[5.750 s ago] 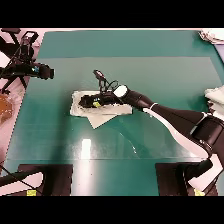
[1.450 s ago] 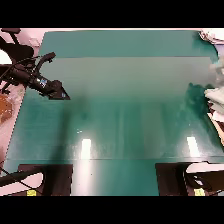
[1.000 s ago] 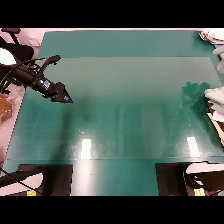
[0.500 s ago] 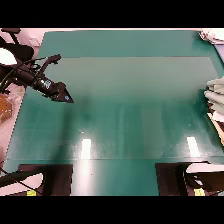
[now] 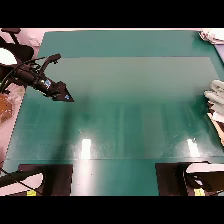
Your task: Fold the shirts.
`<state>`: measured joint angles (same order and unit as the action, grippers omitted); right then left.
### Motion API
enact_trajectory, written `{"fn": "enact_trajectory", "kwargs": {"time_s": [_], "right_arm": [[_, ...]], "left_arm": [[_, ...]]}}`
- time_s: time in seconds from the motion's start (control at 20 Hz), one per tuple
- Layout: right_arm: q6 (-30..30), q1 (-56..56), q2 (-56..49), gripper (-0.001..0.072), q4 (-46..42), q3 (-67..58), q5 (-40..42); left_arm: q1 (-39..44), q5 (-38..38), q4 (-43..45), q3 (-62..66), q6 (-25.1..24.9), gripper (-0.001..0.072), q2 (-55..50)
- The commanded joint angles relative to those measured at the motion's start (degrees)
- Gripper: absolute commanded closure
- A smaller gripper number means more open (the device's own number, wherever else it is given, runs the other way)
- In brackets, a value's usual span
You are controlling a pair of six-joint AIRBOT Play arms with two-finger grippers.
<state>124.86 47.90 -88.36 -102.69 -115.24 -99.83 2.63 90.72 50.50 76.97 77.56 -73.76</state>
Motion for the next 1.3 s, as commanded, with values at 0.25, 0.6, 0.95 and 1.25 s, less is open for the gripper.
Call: {"fn": "enact_trajectory", "kwargs": {"time_s": [0.25, 0.6, 0.95, 1.25], "right_arm": [[-8.0, 1.0, 1.3, 0.0692, -6.8, 7.2, -3.9], [-5.6, 8.0, 6.1, 0.0613, -4.7, 21.2, -0.9], [-5.4, 8.3, 9.3, -0.0003, -3.3, 20.9, -0.9], [-13.0, -5.3, 12.8, 0.0154, 13.2, 5.0, 5.8]], "left_arm": [[0.0, -0.1, 0.0, 0.0, 0.0, 0.0680, 0.0], [0.0, -0.2, 0.0, 0.0, 0.0, 0.0680, 0.0], [0.0, -0.4, -0.6, 0.1, -1.7, 0.0680, 0.6], [0.0, -9.2, -6.3, 0.2, -7.9, 0.0680, 6.0]]}}
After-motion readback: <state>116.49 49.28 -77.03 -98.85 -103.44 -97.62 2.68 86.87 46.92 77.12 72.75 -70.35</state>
